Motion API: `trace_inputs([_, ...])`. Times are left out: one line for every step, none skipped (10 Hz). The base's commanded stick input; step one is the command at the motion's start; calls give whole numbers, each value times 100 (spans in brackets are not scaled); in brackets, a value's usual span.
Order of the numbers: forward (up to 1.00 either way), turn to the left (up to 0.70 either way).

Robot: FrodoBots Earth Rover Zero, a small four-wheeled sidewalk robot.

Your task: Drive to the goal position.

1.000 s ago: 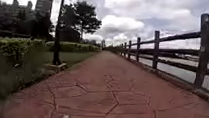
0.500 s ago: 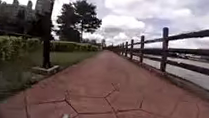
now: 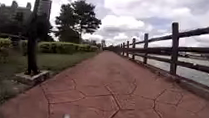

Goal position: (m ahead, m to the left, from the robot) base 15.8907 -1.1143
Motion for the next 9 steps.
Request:
trace_inputs([100, 0])
trace_inputs([100, 0])
trace_inputs([100, 0])
trace_inputs([100, 0])
trace_inputs([100, 0])
trace_inputs([100, 0])
trace_inputs([100, 0])
trace_inputs([100, 0])
trace_inputs([100, 0])
